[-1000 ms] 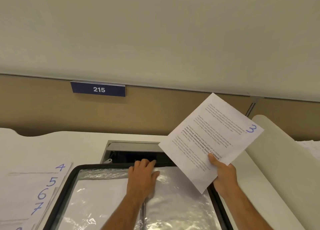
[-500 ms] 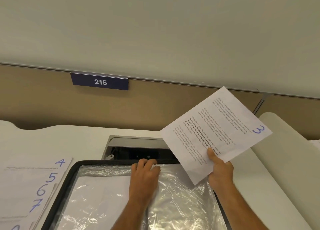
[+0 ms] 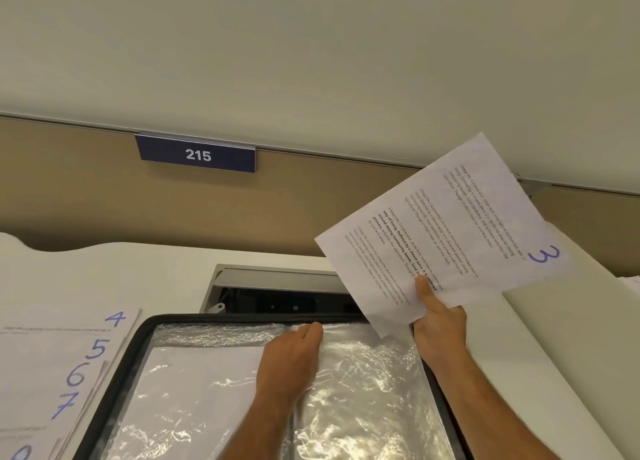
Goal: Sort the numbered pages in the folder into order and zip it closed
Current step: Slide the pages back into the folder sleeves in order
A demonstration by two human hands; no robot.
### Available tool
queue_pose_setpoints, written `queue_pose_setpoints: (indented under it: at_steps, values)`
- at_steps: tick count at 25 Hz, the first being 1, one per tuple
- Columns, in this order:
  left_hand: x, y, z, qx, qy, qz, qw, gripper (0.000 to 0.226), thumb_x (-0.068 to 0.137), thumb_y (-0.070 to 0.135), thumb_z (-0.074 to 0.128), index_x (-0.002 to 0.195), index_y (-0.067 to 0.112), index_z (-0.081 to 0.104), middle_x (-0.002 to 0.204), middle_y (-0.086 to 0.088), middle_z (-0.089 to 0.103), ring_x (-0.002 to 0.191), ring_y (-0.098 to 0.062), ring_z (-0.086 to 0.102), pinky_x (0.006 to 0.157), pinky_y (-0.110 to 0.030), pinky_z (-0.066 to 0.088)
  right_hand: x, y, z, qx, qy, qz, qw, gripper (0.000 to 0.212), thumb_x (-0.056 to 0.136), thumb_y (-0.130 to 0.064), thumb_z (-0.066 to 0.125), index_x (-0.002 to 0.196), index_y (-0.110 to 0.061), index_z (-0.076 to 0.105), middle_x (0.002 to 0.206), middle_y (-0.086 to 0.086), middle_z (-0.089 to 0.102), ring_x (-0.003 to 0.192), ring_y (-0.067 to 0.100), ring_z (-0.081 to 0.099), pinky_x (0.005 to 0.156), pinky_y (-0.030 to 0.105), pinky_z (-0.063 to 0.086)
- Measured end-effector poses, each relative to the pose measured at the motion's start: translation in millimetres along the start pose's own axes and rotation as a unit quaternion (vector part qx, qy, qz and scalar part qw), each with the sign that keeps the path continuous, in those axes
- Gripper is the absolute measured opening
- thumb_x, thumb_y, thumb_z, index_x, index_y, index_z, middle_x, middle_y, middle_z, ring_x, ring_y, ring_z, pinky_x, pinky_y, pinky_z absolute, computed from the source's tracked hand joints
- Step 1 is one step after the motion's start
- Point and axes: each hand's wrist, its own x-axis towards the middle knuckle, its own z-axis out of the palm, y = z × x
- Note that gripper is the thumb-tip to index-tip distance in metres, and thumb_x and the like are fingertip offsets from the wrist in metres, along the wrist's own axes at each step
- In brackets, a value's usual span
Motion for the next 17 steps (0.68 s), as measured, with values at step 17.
queue_pose_setpoints:
  at_steps: [17]
  values:
    - [0.8, 2.8, -4.9, 0.013, 0.013, 0.004, 1.0, 0.04, 0.06, 0.011, 0.089, 0.072, 0.024, 0.054, 0.054, 0.01, 0.052, 0.04, -0.01, 0.034, 0.038, -0.022, 0.03, 8.8, 26.4, 28.4, -0.132, -0.188, -0.048, 0.972, 0.063, 0.077, -0.022, 0.084, 0.134, -0.03, 0.058, 0.134, 0.002, 0.065, 0.125, 0.025, 0.061, 0.102, 0.052, 0.049]
